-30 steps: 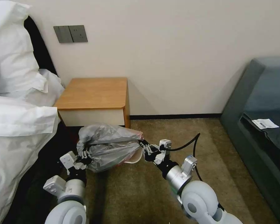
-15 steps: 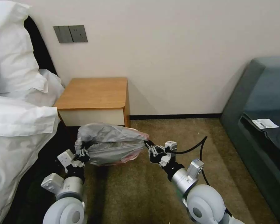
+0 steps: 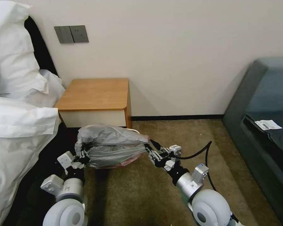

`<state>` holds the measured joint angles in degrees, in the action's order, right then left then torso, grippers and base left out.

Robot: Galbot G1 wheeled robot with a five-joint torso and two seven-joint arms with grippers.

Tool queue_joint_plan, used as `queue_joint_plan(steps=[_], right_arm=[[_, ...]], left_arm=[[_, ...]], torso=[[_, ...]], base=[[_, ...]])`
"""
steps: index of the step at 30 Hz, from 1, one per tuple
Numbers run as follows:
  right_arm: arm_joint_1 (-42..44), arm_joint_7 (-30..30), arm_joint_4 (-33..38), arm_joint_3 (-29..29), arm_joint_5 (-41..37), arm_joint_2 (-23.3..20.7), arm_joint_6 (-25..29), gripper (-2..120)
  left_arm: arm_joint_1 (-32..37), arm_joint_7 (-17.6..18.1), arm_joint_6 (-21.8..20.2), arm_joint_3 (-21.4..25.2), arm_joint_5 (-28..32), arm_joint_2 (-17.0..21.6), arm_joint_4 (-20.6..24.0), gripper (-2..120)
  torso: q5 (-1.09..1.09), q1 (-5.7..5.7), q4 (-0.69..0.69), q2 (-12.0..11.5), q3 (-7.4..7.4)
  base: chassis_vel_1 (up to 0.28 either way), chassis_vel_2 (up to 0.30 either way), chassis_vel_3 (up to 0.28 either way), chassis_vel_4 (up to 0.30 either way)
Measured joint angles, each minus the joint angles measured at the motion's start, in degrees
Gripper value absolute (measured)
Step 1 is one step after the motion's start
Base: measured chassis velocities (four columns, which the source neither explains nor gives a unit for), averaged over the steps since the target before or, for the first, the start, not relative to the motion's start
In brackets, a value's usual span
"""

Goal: Pick up the garbage bag from the table and place it over the trash can.

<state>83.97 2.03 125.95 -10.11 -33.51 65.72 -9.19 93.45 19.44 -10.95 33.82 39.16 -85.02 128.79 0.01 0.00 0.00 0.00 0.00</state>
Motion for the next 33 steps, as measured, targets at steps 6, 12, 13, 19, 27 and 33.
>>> queue_joint_plan(steps=[6,12,13,19,27,33], right_arm=[[3.72,2.23,4.32,-1.15,-1.02,-1.73,0.68,79],[3.37,3.5,6.22,-1.74,-3.37,-2.81,0.86,99],[2.23,2.88,6.16,-1.87,-4.41,-3.05,0.3,100],[-1.91,0.24,4.28,-1.76,-10.84,-5.24,-3.29,100],[-5.22,2.11,-2.34,-1.28,-15.17,-9.29,-5.98,100],[-8.18,6.17,-4.91,-0.45,-11.16,-11.31,-5.87,100]], left_arm=[[-0.1,-0.03,0.02,-0.12,-0.13,0.24,-0.95,8],[-0.05,-0.18,0.18,-0.34,-0.47,0.6,-1.32,8],[0.09,-0.26,0.25,-0.44,-0.75,0.65,-1.28,8],[0.66,-0.61,0.58,-0.92,-1.52,0.74,-0.74,8],[1.62,-1.0,1.18,-1.49,-2.61,0.45,0.29,8],[2.09,-1.1,1.37,-2.22,-3.44,-0.03,0.3,8]], torso=[[-0.01,0.0,0.0,0.0,0.0],[-0.01,0.0,0.0,0.0,0.0],[0.0,0.0,0.0,0.0,0.0],[0.0,0.0,0.01,0.0,0.0],[0.0,0.0,0.01,0.0,0.0],[0.0,0.0,0.0,0.0,0.0]], base=[[0.0,0.0,0.0,0.0],[0.0,0.0,0.0,0.0],[0.0,0.0,0.0,0.0],[0.0,0.0,0.0,0.0],[0.0,0.0,0.0,0.0],[0.0,0.0,0.0,0.0]])
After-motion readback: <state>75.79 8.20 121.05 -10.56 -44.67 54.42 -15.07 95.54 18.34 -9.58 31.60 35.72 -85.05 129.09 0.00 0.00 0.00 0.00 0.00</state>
